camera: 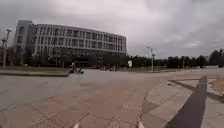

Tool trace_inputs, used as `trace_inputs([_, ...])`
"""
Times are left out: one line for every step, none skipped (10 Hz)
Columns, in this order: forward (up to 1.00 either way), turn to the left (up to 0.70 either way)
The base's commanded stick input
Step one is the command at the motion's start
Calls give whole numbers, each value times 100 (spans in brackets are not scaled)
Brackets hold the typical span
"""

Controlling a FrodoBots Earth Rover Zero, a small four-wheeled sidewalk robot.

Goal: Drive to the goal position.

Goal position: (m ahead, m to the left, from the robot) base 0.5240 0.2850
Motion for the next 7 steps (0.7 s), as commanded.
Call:
trace_inputs([45, 0])
trace_inputs([45, 0])
trace_inputs([45, 0])
trace_inputs([45, 0])
trace_inputs([45, 0])
trace_inputs([45, 0])
trace_inputs([45, 0])
